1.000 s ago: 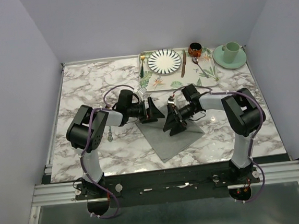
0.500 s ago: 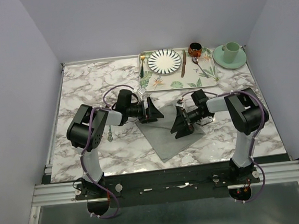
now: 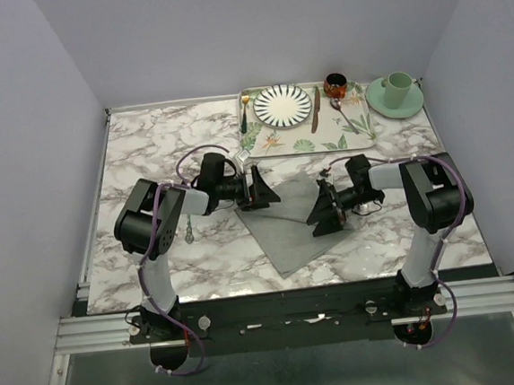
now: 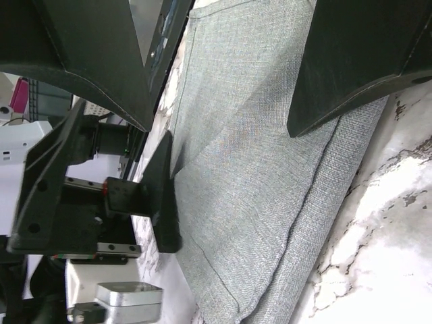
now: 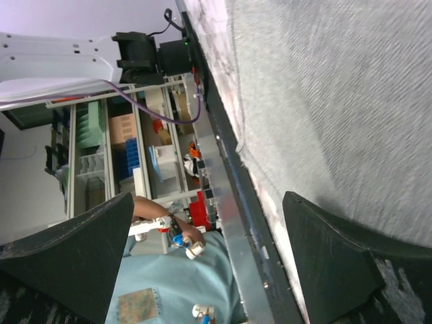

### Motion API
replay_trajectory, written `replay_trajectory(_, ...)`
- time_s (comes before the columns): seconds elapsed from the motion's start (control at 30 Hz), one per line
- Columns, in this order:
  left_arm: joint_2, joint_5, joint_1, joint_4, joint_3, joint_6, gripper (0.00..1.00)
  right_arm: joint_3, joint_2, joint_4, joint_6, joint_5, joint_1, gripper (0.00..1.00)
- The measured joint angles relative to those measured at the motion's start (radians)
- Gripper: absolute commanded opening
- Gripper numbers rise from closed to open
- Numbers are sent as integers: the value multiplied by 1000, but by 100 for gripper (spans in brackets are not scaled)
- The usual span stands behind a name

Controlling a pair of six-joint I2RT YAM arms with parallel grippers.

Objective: Fold the napkin into a case and place the utensils inside
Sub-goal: Smooth out the upper triangle-folded napkin at the center of the board.

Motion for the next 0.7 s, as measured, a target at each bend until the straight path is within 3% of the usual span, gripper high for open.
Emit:
replay_trajectory(0.1,-13,5,3,-7,0,6,96,14,-58,-97,-27,8,-11,99)
replay_trajectory(0.17,-53,5,8,-24,0,14,96,31,-98,-137,-47,18,-14,93)
replay_trajectory(0.33,-209,-2,5,-70,1,69,89,44,-176,-195,-75,74,-14,68)
replay_trajectory(0.47,-299,-19,-51,-85,1,104,75,44,-175,-210,-84,142,-14,59)
replay_trajectory(0.6,-275,-40,-148,-99,1,114,50,47,-161,-206,-82,198,-14,52)
replay_trajectory(0.7,-214,-51,-216,-99,6,109,40,72,-134,-203,-83,235,-15,47)
